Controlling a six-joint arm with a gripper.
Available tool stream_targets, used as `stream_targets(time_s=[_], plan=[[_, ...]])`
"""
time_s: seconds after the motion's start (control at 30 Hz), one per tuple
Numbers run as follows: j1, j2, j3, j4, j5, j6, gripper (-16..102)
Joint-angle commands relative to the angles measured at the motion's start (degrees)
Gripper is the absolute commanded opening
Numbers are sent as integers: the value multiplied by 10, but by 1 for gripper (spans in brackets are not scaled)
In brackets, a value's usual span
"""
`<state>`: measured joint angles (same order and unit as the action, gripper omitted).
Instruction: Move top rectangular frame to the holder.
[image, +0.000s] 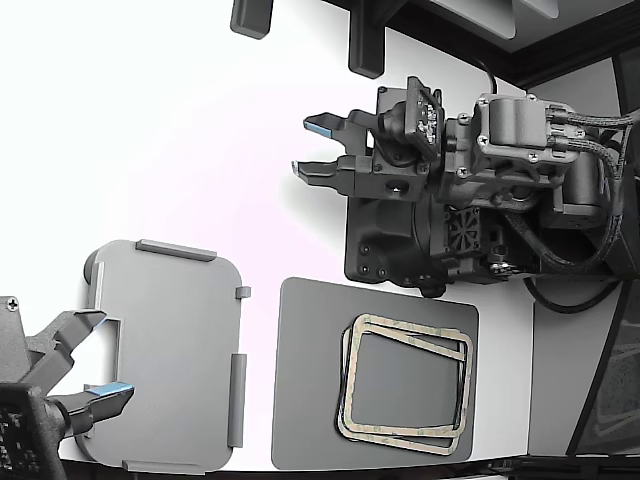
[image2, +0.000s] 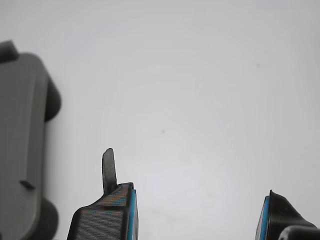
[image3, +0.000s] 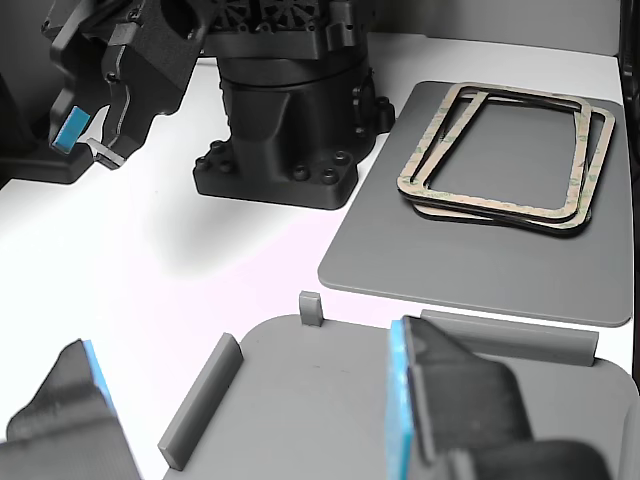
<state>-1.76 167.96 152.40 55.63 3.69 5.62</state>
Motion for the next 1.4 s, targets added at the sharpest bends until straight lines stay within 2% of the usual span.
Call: stream_targets(time_s=[0.0,0.37,0.57,0.7,0.77,0.9,1.17,1.23,1.37], plan=[[-9,13,-13,-3,-11,-7,100],[-9,-1,-26,-4,-11,-8,100],[2,-74,-105,7,-49,-45,98],[26,-139,-178,47,-73,-99,100],[47,-178,-227,88,-73,-120,99],[115,-251,-320,165,-33,-161,96],[275,-315,-372,217,13,-148,100],[306,-315,-368,217,11,-177,100],[331,-308,-354,207,-33,-245,100]])
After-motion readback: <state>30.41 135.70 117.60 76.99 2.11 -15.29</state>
